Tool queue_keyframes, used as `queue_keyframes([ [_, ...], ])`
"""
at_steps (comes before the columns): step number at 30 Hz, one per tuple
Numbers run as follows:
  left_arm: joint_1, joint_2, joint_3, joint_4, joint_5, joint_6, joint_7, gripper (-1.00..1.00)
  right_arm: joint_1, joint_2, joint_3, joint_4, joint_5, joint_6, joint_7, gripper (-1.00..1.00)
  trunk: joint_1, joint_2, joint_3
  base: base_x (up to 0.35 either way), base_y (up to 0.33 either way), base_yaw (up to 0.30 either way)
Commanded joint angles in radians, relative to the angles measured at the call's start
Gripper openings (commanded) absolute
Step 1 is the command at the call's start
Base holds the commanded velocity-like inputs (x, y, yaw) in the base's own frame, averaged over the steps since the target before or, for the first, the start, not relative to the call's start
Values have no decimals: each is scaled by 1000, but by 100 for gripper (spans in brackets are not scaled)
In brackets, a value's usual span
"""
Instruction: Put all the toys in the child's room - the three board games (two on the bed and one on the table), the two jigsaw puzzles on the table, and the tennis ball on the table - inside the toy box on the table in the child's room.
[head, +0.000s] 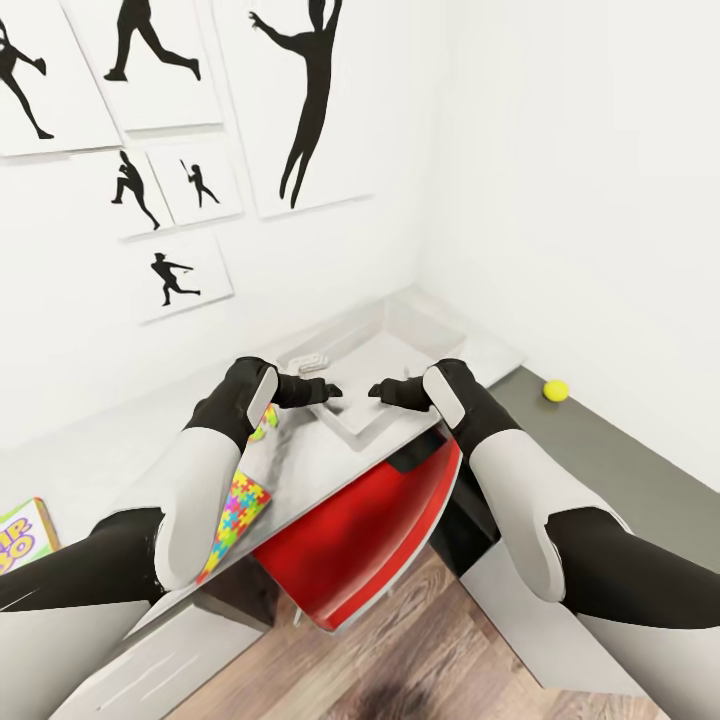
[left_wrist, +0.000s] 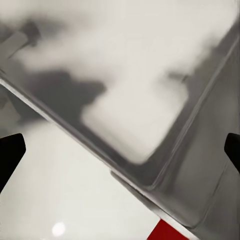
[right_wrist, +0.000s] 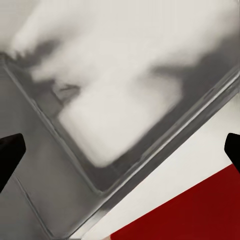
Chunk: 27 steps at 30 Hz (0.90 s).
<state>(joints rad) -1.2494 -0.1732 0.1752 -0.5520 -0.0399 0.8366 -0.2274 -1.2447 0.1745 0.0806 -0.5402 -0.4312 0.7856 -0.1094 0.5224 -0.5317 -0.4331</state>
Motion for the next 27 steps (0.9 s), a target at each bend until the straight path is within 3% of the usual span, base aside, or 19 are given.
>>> queue_keyframes([
  [1, -1, -1, 7, -1, -5, 5, -4, 100, 0, 0, 2, -1, -11, 3, -10, 100, 0, -1, 0, 0, 0, 0],
  [20, -1, -1, 8, -3, -4, 6, -8, 100, 7, 0, 2, -5, -11, 4, -7, 100, 0, -1, 31, 0, 0, 0],
  [24, 0, -1, 7, -4, -3, 9, -30, 100, 25, 0, 1, -51, -11, 10, -5, 100, 0, -1, 38, 0, 0, 0],
  [27, 0, 14, 7, -5, -3, 11, -74, 100, 50, 0, 1, -117, -11, 15, -5, 100, 0, -1, 43, 0, 0, 0],
])
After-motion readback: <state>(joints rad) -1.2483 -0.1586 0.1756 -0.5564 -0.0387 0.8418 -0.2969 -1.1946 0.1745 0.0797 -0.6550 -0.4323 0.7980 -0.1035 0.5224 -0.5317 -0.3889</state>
